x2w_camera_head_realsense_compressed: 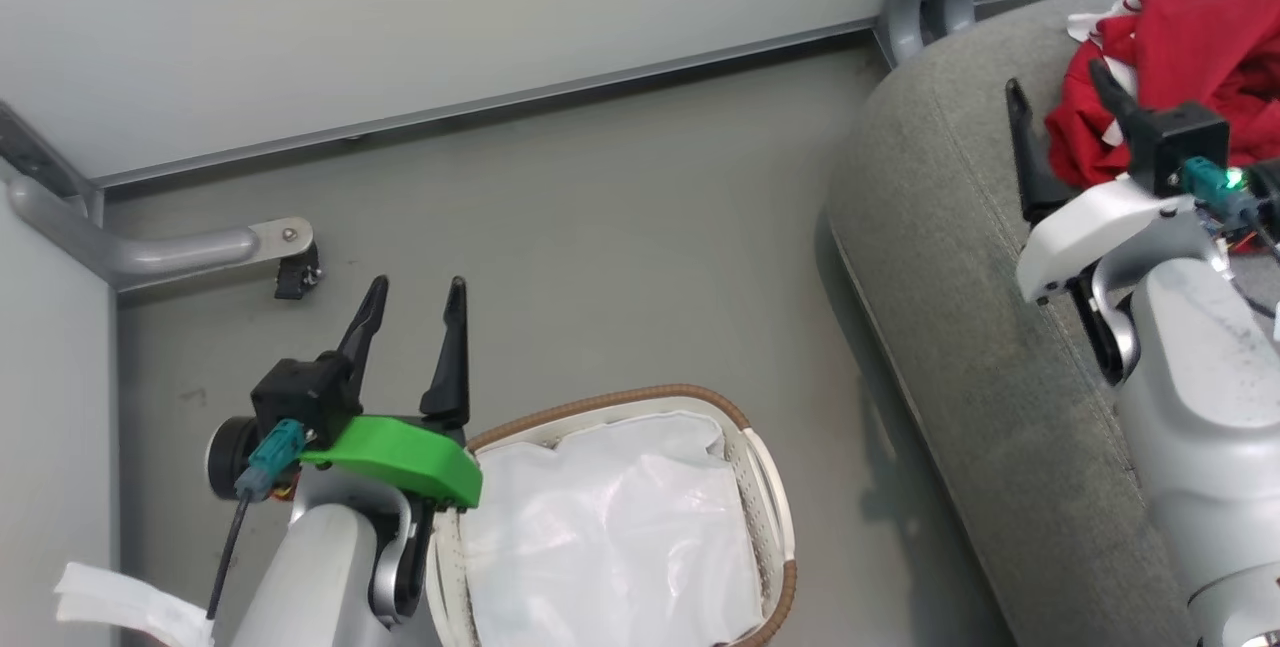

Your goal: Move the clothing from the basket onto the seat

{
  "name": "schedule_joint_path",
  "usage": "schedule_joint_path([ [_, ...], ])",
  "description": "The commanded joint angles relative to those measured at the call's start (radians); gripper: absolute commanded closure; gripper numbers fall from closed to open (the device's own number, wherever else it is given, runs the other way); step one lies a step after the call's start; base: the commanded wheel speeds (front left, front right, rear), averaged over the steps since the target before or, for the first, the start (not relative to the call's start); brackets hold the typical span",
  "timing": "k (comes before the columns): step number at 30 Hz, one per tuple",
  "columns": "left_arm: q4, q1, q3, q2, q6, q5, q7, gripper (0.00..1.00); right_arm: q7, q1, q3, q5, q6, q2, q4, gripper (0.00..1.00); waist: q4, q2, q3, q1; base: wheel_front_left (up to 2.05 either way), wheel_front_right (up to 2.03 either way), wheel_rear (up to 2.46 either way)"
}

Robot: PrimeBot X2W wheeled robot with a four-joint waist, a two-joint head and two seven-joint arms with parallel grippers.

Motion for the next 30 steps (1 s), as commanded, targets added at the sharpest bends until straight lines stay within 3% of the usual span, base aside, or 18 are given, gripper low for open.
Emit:
schedule_joint_path([
  [1,-0.002,0.031,0.024,-0.004,0.007,0.001,-0.001,0.00,-0.001,0.039,-0.001,0.006,-0.001,0.013,-0.018,0.00,0.058,0.0000,-0.054,0.0001,0.00,0.00,0.00],
  [14,-0.023,0.209,0.191,-0.014,-0.002,0.017,-0.001,0.00,0.000,0.338,-0.054,0.029,-0.001,0.148,-0.229,0.00,0.104,0.0000,-0.110,0.0001,0.00,0.00,0.00],
  [30,-0.070,0.325,0.194,-0.023,-0.019,0.004,-0.001,0.00,0.000,0.607,-0.059,0.090,-0.001,0.158,-0.388,0.00,0.138,0.0000,-0.146,0.0001,0.00,0.00,0.00],
])
